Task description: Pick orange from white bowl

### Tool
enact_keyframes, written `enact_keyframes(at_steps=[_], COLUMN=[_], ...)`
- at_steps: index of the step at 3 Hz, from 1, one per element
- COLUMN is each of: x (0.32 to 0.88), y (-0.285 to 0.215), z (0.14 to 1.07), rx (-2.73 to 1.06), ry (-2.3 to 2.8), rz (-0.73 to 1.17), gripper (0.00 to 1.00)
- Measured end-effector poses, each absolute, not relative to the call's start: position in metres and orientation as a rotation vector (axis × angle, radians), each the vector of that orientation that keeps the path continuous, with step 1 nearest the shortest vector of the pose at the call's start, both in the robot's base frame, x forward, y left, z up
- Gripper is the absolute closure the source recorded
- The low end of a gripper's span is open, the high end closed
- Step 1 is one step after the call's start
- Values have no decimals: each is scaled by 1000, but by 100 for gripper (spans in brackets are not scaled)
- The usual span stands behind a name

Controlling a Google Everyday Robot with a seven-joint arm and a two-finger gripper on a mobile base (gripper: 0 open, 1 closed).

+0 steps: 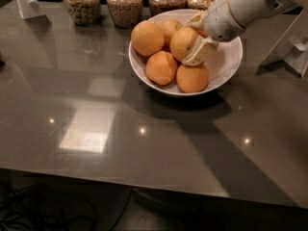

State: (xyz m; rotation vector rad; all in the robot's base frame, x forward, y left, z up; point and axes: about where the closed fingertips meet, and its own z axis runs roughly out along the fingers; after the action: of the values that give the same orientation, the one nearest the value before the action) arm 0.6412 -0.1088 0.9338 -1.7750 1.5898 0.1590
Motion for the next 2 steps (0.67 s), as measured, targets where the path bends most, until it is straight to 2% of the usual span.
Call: enact_keyframes(at_steps=[2], x=[636], y=[-113], z=[936], rx=[-1713], ry=[1620], rz=[193], gripper=[98])
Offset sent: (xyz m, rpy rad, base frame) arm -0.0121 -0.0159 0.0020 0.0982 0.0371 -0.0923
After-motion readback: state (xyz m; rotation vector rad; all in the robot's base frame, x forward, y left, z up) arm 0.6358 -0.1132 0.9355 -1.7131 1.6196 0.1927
